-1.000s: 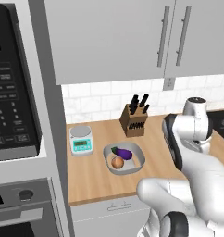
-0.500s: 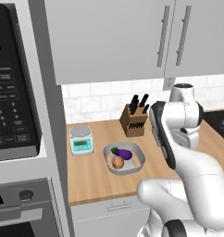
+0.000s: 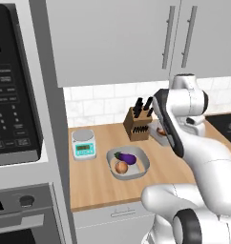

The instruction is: Take the meat container that has the chicken drumstick and place it on the second highest rack of the freezer. Then take the vegetable container that has the onion and eggplant and place it on the highest rack of the freezer.

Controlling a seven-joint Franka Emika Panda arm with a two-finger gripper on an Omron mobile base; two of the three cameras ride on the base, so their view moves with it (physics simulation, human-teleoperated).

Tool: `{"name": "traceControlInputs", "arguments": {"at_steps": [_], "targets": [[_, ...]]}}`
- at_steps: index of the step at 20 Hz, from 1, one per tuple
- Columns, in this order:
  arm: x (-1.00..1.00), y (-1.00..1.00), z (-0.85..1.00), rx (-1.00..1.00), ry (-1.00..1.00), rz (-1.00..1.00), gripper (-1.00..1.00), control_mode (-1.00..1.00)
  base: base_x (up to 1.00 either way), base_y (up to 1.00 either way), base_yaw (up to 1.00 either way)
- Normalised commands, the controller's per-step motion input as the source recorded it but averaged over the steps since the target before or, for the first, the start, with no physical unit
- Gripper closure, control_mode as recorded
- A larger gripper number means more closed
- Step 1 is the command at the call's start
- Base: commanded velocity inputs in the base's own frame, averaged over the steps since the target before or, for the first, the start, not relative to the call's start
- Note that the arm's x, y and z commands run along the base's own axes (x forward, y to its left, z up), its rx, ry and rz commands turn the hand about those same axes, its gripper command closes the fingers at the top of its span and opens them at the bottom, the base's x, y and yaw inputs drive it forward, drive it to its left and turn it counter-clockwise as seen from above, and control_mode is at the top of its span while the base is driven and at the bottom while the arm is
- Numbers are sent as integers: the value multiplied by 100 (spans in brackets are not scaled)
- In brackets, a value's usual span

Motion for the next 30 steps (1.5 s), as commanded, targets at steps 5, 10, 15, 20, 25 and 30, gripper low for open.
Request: {"name": "traceControlInputs", "arguments": {"at_steps": [5, 10, 15, 20, 25, 30], "targets": [[-11, 40, -10, 0, -2, 7, 100, -100, 0, 0, 0], [-8, 15, -2, 0, -9, -3, 100, -100, 0, 0, 0], [-12, -2, 0, 0, -7, 0, 100, -100, 0, 0, 0], [-1, 0, 0, 0, 0, 0, 100, 100, 0, 0, 0], [0, 0, 0, 0, 0, 0, 100, 100, -78, 0, 26], [0, 0, 0, 0, 0, 0, 100, 100, -85, -11, 83]]}}
